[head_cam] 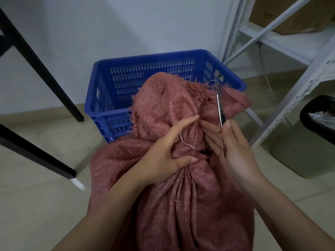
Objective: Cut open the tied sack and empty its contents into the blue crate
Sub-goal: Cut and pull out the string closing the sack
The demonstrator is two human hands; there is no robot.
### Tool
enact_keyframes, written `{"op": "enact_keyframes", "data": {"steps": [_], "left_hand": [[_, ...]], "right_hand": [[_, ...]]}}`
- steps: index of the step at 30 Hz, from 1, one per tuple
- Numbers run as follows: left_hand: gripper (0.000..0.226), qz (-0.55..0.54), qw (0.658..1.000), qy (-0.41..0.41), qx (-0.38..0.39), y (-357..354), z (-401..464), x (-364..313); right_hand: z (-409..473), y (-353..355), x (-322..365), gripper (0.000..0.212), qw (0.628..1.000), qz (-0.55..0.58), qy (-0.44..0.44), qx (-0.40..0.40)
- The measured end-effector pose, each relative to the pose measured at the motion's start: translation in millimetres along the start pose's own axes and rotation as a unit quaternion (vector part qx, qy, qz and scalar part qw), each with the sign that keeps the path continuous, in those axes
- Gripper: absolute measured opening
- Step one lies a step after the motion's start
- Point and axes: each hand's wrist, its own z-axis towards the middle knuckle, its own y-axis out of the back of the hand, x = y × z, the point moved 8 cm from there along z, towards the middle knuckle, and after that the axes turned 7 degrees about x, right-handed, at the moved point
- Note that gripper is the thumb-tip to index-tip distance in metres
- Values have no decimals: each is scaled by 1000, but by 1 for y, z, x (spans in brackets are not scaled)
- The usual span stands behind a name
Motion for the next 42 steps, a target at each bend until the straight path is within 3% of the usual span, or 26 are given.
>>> {"op": "enact_keyframes", "data": {"steps": [6, 11, 17, 24, 28, 37, 42], "left_hand": [[86, -9, 999, -36, 32, -5, -1, -18], [60, -26, 1000, 3, 6, -4, -2, -8], [43, -186, 968, 109, -129, 19, -3, 20], [26, -383, 901, 174, -109, 0, 0, 32], [29, -388, 899, 160, -125, 3, -1, 37], [39, -332, 918, 155, -150, 7, -5, 40], [38, -291, 937, 137, -139, 8, -4, 36]], "right_hand": [[-5, -12, -10, 27, 997, 41, -55, 21], [-3, -8, -5, 27, 996, 80, -47, 9], [-4, 2, 9, 20, 991, -114, 29, -67], [-1, -8, 20, 12, 977, -202, 30, -67], [3, 1, 33, 8, 966, -227, 50, -114], [6, -20, 15, 7, 972, -234, 13, 3], [4, -18, 9, 11, 975, -223, 0, 14]]}}
